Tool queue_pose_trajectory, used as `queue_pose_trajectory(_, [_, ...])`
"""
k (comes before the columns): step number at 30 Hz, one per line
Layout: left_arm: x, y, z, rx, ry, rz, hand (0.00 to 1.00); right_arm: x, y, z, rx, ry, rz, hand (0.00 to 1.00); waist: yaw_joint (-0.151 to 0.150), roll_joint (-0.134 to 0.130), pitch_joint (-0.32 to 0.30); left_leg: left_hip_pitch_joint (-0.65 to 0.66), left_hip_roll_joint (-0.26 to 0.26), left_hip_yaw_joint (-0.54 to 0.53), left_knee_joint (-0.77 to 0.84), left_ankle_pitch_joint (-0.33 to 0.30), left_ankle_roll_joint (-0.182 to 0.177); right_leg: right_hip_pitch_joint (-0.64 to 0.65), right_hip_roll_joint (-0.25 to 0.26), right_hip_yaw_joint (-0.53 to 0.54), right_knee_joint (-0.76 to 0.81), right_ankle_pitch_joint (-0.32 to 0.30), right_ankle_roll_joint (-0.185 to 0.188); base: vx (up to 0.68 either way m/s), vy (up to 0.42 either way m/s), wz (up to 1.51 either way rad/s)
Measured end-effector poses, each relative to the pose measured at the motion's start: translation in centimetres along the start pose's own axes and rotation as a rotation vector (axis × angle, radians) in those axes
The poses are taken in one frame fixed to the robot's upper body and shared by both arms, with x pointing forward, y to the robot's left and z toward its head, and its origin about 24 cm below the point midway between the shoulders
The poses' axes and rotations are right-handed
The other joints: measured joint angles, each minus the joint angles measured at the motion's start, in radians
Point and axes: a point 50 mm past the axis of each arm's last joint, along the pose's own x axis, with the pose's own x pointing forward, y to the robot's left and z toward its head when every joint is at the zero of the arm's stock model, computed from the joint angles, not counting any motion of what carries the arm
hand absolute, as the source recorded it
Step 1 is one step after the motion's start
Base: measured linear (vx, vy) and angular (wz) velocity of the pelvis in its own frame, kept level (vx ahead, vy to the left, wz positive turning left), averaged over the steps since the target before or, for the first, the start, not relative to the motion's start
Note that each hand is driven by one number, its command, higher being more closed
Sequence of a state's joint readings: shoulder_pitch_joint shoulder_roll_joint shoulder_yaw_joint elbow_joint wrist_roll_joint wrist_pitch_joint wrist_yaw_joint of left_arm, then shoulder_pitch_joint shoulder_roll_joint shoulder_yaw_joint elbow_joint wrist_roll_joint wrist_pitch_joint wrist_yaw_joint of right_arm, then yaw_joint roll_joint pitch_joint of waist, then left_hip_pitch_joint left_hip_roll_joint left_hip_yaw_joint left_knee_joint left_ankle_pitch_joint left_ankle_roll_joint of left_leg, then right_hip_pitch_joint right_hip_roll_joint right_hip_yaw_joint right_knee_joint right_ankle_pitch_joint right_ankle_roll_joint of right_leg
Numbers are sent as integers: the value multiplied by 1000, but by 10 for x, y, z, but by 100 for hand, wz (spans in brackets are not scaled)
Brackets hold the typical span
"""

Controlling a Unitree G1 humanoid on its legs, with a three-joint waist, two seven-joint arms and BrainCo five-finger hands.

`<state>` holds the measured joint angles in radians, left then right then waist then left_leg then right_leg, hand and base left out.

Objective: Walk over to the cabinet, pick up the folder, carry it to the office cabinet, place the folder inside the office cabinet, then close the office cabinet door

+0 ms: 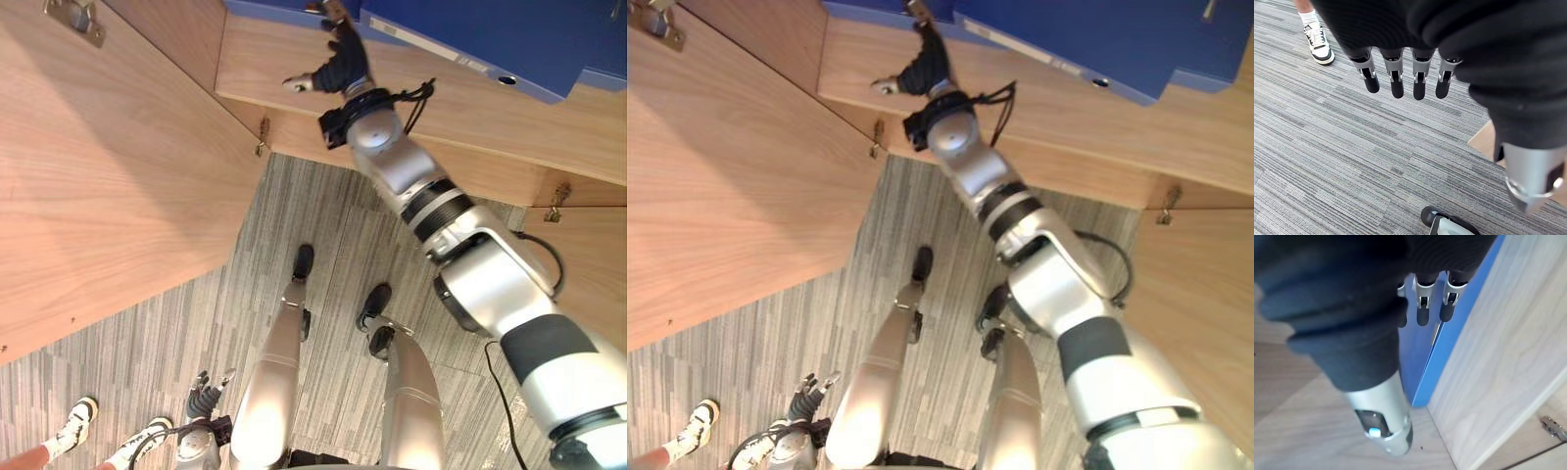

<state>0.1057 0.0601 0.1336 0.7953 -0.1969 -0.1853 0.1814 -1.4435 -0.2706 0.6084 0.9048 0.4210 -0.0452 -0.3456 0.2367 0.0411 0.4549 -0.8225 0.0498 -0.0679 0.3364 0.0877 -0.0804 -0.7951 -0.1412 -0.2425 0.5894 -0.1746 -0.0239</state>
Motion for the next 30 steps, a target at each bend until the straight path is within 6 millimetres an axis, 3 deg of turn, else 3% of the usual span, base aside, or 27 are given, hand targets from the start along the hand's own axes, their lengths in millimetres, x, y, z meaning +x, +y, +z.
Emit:
queue_pose_trajectory(4, [-1,-4,-1,-14,5,-6,0,3,-27,-5,63,33,-79,0,3,24,-4,-11,2,-1,2,0,0,-9,2,0,-1,0,0,42,-6,-1])
queue_pose_trajectory(11, [-1,-5,-2,-22,9,-10,0,3,-56,-18,32,82,-148,0,5,29,-7,-9,7,-1,3,0,0,-8,6,0,-4,2,-3,6,-1,0])
queue_pose_trajectory(20, [-2,-10,-1,-36,10,-25,0,0,-68,-31,-85,106,-147,0,9,48,-19,-9,7,-1,8,0,0,-7,6,1,-6,2,-3,0,0,0])
queue_pose_trajectory(30, [-2,-11,-1,-30,10,-34,0,-6,-92,-40,-228,101,-176,0,12,47,-20,-11,7,-1,12,0,0,-7,6,1,-5,5,-5,0,0,0])
